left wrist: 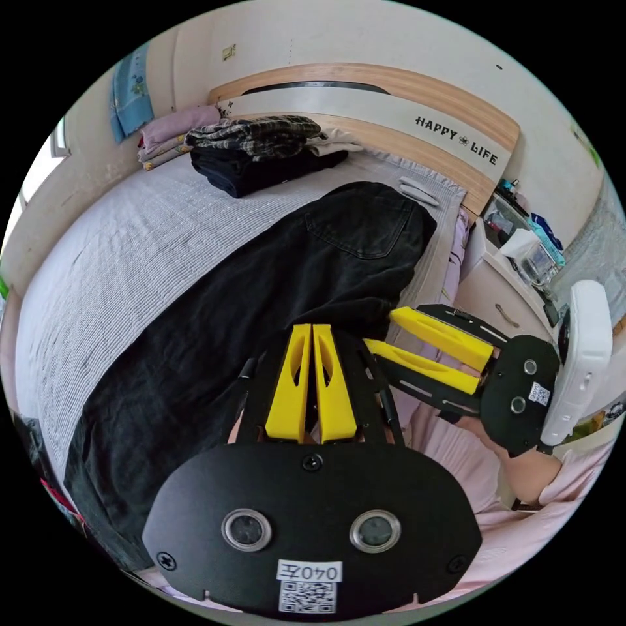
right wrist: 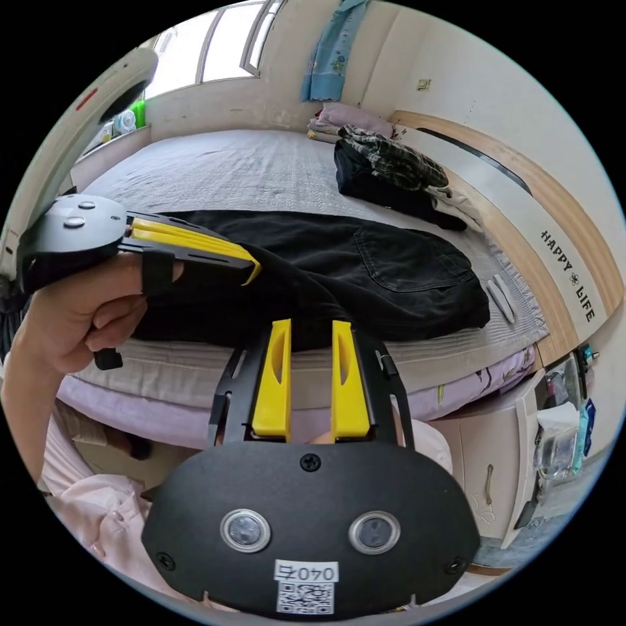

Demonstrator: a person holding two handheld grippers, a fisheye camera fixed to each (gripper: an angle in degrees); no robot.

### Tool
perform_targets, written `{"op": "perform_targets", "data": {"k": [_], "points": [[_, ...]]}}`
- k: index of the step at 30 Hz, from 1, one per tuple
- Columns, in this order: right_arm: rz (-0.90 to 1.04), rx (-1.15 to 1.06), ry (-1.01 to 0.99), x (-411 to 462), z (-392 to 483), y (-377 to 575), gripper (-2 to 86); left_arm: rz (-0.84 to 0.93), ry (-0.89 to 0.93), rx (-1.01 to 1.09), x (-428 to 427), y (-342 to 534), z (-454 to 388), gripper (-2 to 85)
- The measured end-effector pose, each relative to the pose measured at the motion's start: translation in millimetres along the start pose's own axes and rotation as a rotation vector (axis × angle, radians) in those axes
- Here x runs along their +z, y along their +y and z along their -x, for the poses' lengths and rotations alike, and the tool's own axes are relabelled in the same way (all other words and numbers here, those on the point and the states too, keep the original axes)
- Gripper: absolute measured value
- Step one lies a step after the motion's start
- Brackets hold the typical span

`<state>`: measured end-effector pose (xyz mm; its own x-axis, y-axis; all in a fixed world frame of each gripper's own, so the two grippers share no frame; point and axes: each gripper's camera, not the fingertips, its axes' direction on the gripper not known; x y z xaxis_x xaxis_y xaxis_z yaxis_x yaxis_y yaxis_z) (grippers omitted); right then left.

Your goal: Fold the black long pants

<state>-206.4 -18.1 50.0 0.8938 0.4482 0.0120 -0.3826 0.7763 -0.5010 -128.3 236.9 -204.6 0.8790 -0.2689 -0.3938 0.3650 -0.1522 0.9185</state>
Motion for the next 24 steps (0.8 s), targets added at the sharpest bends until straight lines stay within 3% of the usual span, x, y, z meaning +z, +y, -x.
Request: {"op": "perform_targets", "data": {"k": [7,16,20,24], "points": [[-0.006,0.016,-0.033,-14,-19,3,-0.5,0.018,0.003,0.003,-7,-5,-1,-0.9],[0.111,-0.036,-0.179,-40,-62,6,-0.9,0.058,0.041,0.054,7,12,-37,-0.8],[0.045,0.017,-0.255,-69,-94,-4,-0.9,0.002,0.003,0.044,11,14,-48,-0.8],[-0.017,0.062,-0.205,-89,-121,-16,-1.0,-0.005,-0.031,0.060,23,14,-64,-0.8]]}}
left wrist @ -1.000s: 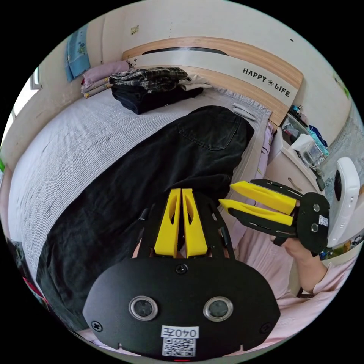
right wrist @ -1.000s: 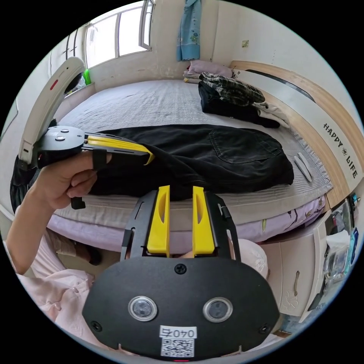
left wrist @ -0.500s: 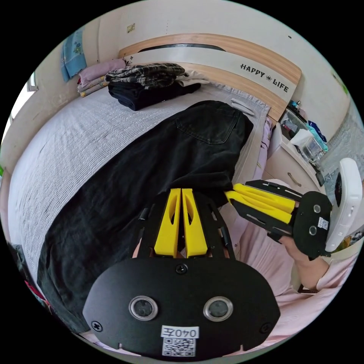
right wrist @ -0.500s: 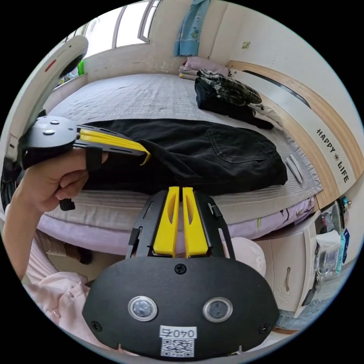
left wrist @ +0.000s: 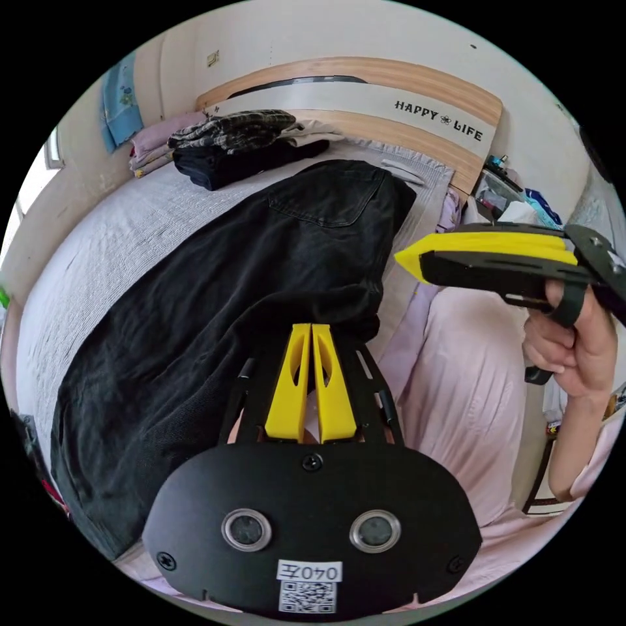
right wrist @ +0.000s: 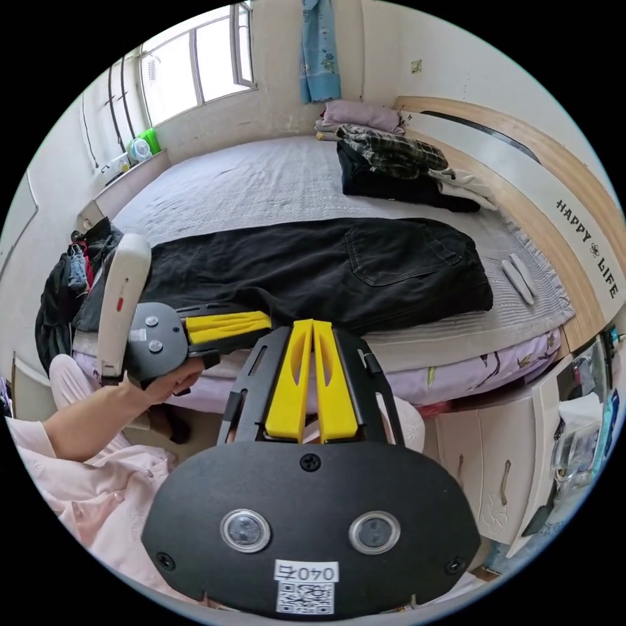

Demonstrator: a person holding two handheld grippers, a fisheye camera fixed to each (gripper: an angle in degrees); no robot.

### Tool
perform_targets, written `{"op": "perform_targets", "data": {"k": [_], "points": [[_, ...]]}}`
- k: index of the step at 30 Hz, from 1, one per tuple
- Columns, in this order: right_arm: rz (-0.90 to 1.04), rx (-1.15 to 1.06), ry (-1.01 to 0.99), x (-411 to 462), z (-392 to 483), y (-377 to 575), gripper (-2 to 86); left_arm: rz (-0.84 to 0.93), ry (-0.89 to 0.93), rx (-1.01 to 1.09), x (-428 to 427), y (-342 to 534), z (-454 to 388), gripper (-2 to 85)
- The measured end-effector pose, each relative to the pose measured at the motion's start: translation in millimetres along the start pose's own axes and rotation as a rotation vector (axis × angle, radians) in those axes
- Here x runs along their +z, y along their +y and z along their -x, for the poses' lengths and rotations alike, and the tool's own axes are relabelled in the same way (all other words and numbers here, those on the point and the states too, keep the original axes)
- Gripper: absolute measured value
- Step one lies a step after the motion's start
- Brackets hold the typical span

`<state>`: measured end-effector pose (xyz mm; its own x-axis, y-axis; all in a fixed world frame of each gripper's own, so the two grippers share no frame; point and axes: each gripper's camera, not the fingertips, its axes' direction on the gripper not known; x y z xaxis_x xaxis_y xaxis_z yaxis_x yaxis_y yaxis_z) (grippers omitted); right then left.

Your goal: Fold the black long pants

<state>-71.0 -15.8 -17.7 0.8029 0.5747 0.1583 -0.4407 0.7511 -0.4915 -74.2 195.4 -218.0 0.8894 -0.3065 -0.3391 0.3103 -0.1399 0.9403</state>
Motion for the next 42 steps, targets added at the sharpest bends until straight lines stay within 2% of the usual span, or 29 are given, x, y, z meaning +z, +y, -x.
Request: {"op": "perform_targets", "data": {"k": [4,7,9,11,13,15,16,18,19,20,23,26,27,29,30,31,33,34,36,38,40,42], "points": [[0.023,-0.017,-0.033,0,-9,-18,-0.9,0.042,0.061,0.245,0,20,-37,-0.9],[0.026,-0.077,-0.041,0,1,-35,-0.9,0.006,0.230,0.253,-29,26,-25,-0.9],[0.031,-0.122,-0.042,0,10,-49,-1.0,-0.063,0.161,0.187,-47,26,-7,-0.9],[0.044,-0.172,-0.049,3,22,-62,-1.0,-0.110,-0.032,0.093,-53,22,24,-0.9],[0.085,-0.238,-0.049,11,37,-76,-1.0,-0.067,-0.073,0.028,-41,18,52,-0.9],[0.190,-0.285,-0.008,26,43,-82,-1.0,0.020,-0.021,-0.033,-19,22,75,-0.9],[0.340,-0.358,0.024,41,46,-79,-1.0,0.121,0.078,-0.035,0,29,82,-0.9],[0.463,-0.456,0.030,45,44,-69,-1.0,0.146,0.192,0.030,3,47,77,-0.9],[0.476,-0.453,0.004,34,38,-70,-1.0,0.237,0.303,0.123,4,56,69,-0.9],[0.482,-0.455,0.003,27,36,-71,-1.0,0.251,0.325,0.146,-1,63,67,-0.9],[0.338,-0.424,0.048,-8,36,-90,-1.0,0.119,0.177,0.069,-21,59,83,-0.9],[0.231,-0.426,-0.095,-10,53,-114,-1.0,0.022,0.116,-0.005,-15,40,100,-0.9],[0.258,-0.435,-0.134,4,62,-119,-1.0,0.043,0.117,-0.001,-7,38,100,-0.9],[0.413,-0.503,-0.123,37,76,-116,-1.0,0.250,0.140,0.046,33,42,94,-0.9],[0.493,-0.562,-0.089,49,81,-109,-1.0,0.203,0.149,0.062,26,46,92,-0.9],[0.447,-0.561,-0.110,35,79,-111,-1.0,0.223,0.201,0.113,15,53,89,-0.9],[0.358,-0.528,-0.096,9,63,-122,-1.0,0.153,0.154,0.086,-13,66,97,-0.9],[0.240,-0.444,-0.058,-7,43,-136,-1.0,0.101,0.077,0.062,-30,78,107,-0.9],[0.142,-0.271,0.011,-14,1,-163,-1.0,0.088,-0.103,-0.030,-41,96,132,-0.9],[0.129,-0.131,0.134,1,-42,-188,-1.0,0.169,-0.348,-0.181,-40,127,176,-0.9],[0.175,-0.019,0.359,33,-84,-211,-1.0,0.216,-0.434,-0.286,-39,154,206,-0.9],[0.230,-0.014,0.457,63,-106,-218,-1.0,0.242,-0.379,-0.374,-37,182,232,-0.9]]}}
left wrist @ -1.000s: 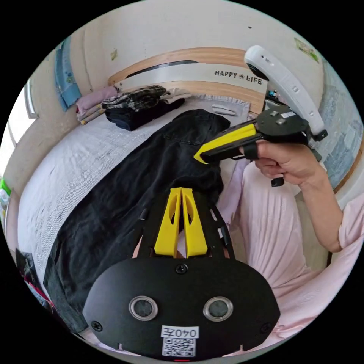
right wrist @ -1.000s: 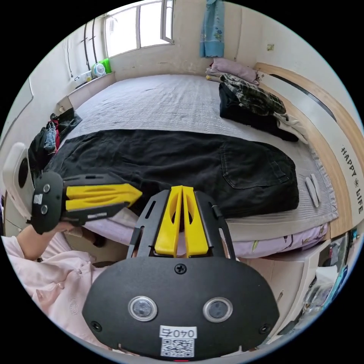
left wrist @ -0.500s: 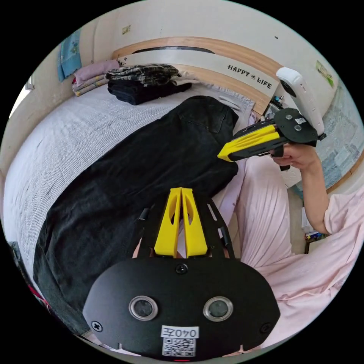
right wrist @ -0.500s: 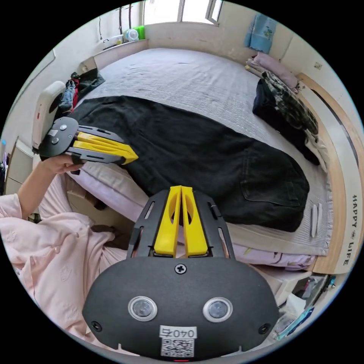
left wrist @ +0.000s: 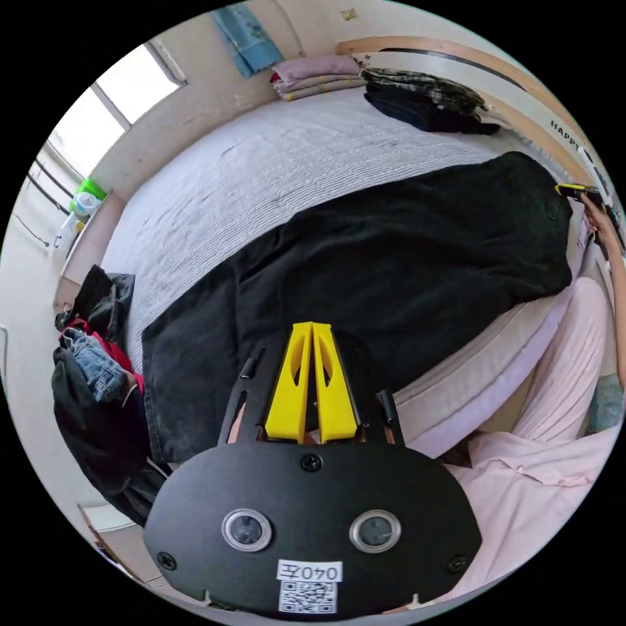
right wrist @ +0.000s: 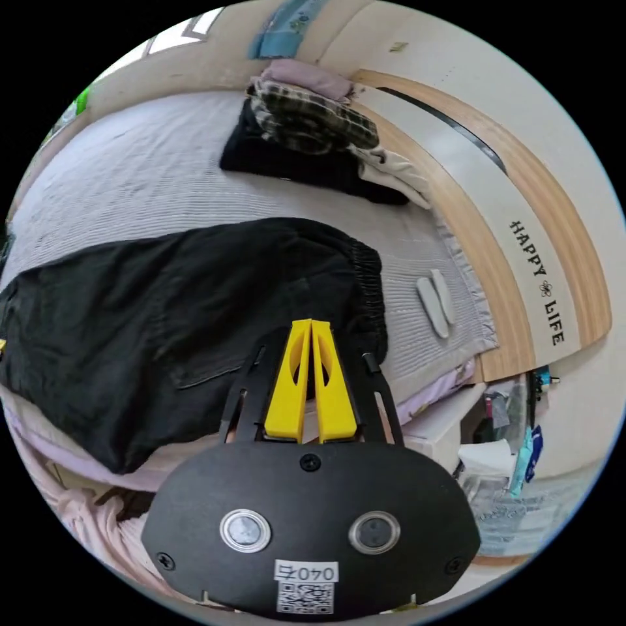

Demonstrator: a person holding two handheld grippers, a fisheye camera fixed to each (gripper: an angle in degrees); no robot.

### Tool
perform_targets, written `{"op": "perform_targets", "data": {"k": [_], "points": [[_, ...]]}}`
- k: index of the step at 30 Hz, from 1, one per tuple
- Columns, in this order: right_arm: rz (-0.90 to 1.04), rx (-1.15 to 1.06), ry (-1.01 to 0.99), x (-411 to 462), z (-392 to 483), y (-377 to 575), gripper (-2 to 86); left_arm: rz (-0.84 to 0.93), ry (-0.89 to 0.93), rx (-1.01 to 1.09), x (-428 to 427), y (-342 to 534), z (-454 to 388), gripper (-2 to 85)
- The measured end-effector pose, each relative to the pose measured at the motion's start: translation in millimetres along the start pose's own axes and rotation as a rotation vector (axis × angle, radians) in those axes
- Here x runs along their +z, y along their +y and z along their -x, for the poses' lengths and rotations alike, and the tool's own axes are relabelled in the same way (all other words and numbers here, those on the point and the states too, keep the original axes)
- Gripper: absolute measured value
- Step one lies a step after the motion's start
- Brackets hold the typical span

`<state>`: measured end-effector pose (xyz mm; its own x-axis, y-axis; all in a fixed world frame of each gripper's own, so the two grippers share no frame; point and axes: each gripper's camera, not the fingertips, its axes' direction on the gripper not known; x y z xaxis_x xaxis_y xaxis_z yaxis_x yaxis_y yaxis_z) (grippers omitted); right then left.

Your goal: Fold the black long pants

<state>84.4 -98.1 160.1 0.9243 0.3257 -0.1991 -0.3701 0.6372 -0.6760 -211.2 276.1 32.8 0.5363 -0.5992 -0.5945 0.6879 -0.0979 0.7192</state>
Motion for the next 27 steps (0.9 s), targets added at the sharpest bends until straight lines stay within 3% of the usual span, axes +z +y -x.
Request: {"op": "perform_targets", "data": {"k": [5,8,11,16,21,24,27], "points": [[0.103,0.016,-0.258,55,-28,-24,-1.0,0.027,0.323,-0.109,37,39,68,-0.9],[0.191,0.015,-0.296,46,-32,-35,-1.0,0.088,0.185,-0.046,28,43,65,-0.9],[-0.003,-0.047,-0.174,-27,2,-14,-1.0,0.085,-0.016,-0.024,11,53,51,-0.9],[-0.310,-0.426,-0.465,-140,148,50,-1.0,0.200,-0.046,0.009,39,57,26,-0.9],[-0.291,-0.660,-0.642,-156,264,83,-1.0,0.255,-0.075,0.055,85,59,2,-1.3],[-0.165,-0.707,-0.563,-126,318,100,-0.9,0.213,-0.102,0.088,94,68,-11,-1.2],[-0.097,-0.807,-0.504,-146,318,99,-0.9,0.182,-0.055,0.048,94,77,-6,-1.0]]}}
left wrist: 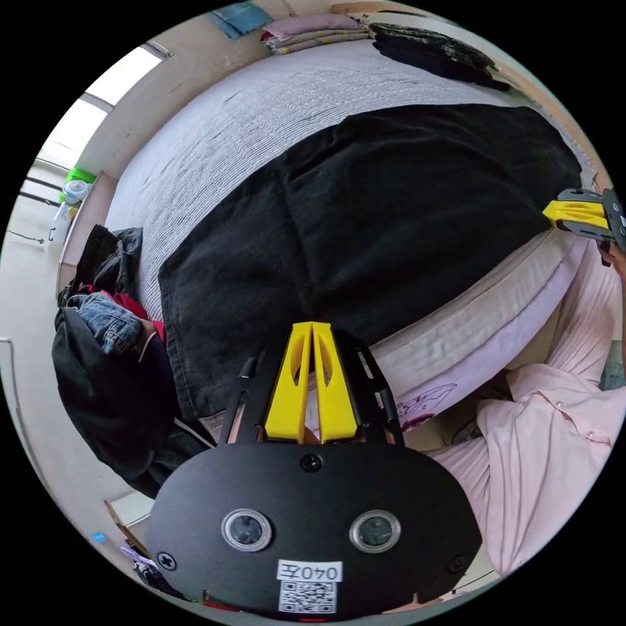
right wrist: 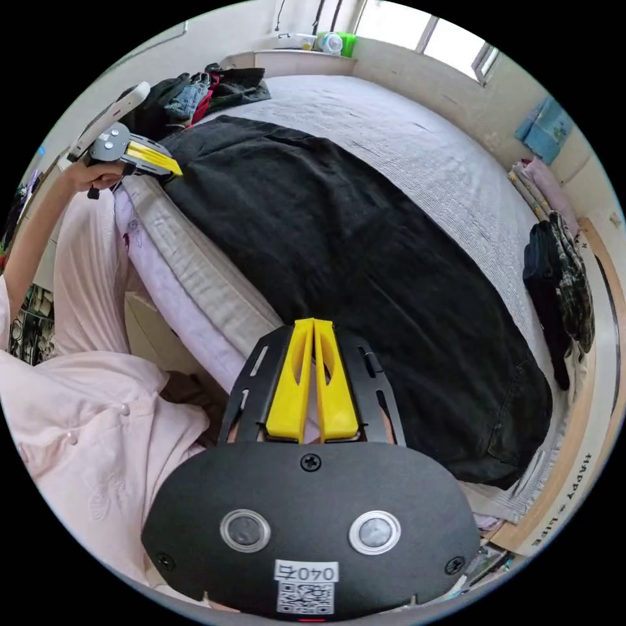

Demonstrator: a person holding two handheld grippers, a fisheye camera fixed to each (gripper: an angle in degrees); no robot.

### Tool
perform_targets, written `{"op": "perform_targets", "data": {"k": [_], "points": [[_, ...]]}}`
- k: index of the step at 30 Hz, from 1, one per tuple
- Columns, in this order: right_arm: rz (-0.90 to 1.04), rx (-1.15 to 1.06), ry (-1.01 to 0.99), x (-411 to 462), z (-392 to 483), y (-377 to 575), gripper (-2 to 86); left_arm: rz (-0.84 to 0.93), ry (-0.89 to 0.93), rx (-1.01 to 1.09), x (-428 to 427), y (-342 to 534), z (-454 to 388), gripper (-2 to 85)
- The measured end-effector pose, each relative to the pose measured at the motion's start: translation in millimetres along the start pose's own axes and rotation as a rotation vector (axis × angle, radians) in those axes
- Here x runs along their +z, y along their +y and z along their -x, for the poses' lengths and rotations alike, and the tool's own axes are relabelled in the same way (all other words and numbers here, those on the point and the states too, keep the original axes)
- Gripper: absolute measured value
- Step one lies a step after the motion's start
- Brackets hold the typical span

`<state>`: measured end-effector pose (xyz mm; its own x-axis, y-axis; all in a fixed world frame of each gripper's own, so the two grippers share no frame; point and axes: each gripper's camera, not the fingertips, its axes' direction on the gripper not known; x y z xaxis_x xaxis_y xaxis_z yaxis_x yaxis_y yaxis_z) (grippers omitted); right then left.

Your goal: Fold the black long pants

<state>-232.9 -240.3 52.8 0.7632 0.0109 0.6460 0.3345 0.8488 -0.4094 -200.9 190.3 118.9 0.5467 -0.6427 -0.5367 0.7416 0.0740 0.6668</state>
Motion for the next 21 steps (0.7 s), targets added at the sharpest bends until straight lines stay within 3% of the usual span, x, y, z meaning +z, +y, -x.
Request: {"op": "perform_targets", "data": {"k": [6,12,15,21], "points": [[-0.333,0.038,-0.036,-53,-23,-67,-1.0,-0.237,-0.043,-0.109,-27,-19,30,-0.9],[-0.295,0.126,-0.060,7,-35,-198,-1.0,-0.171,-0.023,-0.222,52,-91,75,-0.9],[-0.223,0.174,-0.103,47,-43,-233,-1.0,-0.117,-0.095,-0.265,98,-101,91,-0.9],[-0.194,0.395,-0.302,95,-94,-251,-1.0,-0.259,0.017,-0.353,132,-77,106,-0.9]]}}
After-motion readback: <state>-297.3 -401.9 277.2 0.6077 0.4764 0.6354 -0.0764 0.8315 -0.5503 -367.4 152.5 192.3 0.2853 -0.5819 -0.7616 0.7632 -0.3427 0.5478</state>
